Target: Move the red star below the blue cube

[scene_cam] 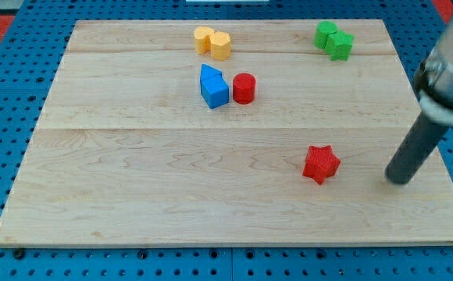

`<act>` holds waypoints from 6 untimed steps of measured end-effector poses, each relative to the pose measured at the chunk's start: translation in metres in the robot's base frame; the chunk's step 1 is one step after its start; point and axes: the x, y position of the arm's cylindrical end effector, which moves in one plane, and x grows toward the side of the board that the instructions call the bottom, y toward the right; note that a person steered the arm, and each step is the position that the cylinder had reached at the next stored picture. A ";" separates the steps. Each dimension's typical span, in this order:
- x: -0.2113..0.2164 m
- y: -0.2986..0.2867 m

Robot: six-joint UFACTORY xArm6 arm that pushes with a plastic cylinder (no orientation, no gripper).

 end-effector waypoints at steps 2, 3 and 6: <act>-0.115 -0.129; -0.115 -0.153; -0.069 -0.191</act>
